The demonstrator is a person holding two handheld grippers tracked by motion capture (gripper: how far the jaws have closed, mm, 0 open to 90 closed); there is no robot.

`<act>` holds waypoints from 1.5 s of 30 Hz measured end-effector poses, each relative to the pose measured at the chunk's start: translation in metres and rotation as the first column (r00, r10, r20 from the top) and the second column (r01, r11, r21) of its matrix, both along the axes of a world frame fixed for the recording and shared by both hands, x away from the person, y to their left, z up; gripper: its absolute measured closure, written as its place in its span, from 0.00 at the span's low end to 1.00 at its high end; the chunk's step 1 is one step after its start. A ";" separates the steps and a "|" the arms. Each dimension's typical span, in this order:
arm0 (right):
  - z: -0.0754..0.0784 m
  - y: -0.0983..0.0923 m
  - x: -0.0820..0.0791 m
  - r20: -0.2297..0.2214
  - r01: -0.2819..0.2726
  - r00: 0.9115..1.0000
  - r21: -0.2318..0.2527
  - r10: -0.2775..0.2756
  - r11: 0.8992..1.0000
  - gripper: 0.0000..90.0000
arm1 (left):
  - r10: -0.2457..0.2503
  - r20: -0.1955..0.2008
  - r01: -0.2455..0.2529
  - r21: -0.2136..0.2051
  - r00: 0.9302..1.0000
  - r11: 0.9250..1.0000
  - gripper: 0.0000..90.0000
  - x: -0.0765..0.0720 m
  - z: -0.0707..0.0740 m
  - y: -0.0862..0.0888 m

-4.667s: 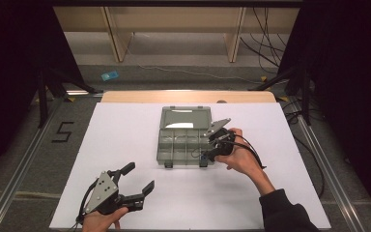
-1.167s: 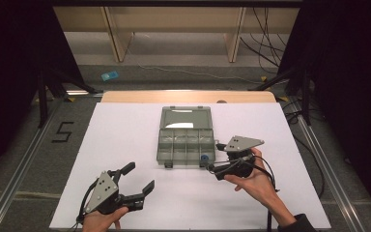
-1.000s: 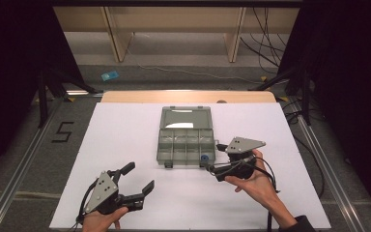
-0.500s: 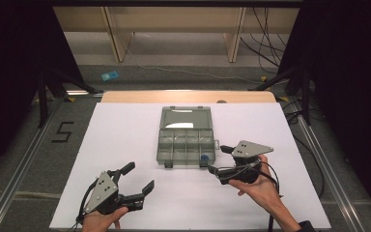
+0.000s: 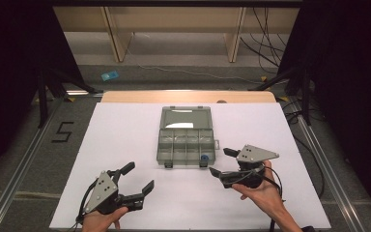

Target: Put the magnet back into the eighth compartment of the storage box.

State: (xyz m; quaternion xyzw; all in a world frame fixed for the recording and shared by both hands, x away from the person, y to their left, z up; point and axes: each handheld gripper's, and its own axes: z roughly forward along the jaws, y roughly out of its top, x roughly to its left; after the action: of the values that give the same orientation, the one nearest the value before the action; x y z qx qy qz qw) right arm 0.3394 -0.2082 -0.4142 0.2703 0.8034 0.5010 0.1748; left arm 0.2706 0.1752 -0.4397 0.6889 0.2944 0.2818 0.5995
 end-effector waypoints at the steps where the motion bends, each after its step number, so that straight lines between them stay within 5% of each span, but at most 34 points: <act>1: 0.000 -0.001 -0.001 -0.021 -0.006 1.000 -0.002 0.006 1.000 0.23 | 0.000 0.000 0.000 0.000 1.000 1.000 0.18 0.000 0.000 0.000; 14: -0.004 -0.010 -0.009 -0.015 0.017 1.000 0.027 -0.017 0.999 0.23 | 0.001 0.002 -0.001 0.001 1.000 1.000 0.17 0.000 0.000 0.000; 15: -0.004 -0.011 -0.009 0.013 0.026 1.000 0.026 -0.026 0.999 0.23 | 0.000 0.003 0.000 0.003 1.000 1.000 0.18 0.000 0.000 0.000; 18: -0.007 -0.012 -0.012 -0.016 0.025 1.000 0.030 -0.024 0.999 0.23 | 0.000 -0.002 0.000 -0.002 1.000 1.000 0.17 -0.001 0.000 -0.001; 19: -0.008 -0.013 -0.012 0.008 0.033 0.999 0.031 -0.033 0.999 0.23 | -0.001 0.007 0.001 0.006 1.000 1.000 0.18 0.000 0.000 0.000; 31: -0.015 -0.021 -0.022 -0.037 0.050 0.998 0.060 -0.048 0.997 0.20 | 0.001 -0.003 -0.001 -0.002 1.000 1.000 0.17 0.000 0.000 -0.001; 32: -0.016 -0.022 -0.021 -0.010 0.060 0.998 0.070 -0.060 0.996 0.20 | -0.001 0.006 0.001 0.006 1.000 1.000 0.18 0.000 0.000 0.000; 35: -0.015 -0.024 -0.025 -0.045 0.067 0.997 0.081 -0.063 0.994 0.20 | -0.001 0.002 0.001 0.003 1.000 1.000 0.17 0.000 0.000 0.000; 39: -0.016 -0.027 -0.026 -0.029 0.082 0.996 0.099 -0.080 0.992 0.20 | 0.001 -0.011 -0.001 -0.007 1.000 1.000 0.17 -0.001 0.000 -0.002; 40: -0.016 -0.030 -0.028 -0.031 0.086 0.996 0.106 -0.084 0.991 0.19 | -0.029 0.068 0.025 0.061 0.997 0.998 0.18 0.006 0.002 0.003; 41: -0.017 -0.030 -0.028 -0.025 0.095 0.995 0.130 -0.093 0.987 0.19 | -0.029 0.068 0.025 0.061 0.997 0.998 0.18 0.006 0.002 0.003; 42: -0.017 -0.032 -0.029 -0.020 0.105 0.994 0.115 -0.104 0.988 0.19 | -0.021 0.056 0.018 0.055 0.998 0.998 0.18 0.004 0.001 0.003; 43: -0.018 -0.032 -0.030 -0.025 0.104 0.994 0.129 -0.102 0.986 0.18 | 0.002 -0.012 -0.002 -0.009 1.000 1.000 0.18 -0.001 -0.001 -0.002; 45: -0.019 -0.034 -0.032 -0.024 0.109 0.994 0.112 -0.107 0.988 0.18 | 0.002 -0.012 -0.002 -0.009 1.000 1.000 0.18 -0.001 -0.001 -0.002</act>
State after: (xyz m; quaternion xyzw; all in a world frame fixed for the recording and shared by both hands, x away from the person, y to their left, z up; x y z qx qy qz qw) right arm 0.3075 -0.2424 -0.4335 0.3276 0.7592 0.5332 0.1789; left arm 0.2692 0.1735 -0.4402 0.6876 0.3001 0.2768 0.6005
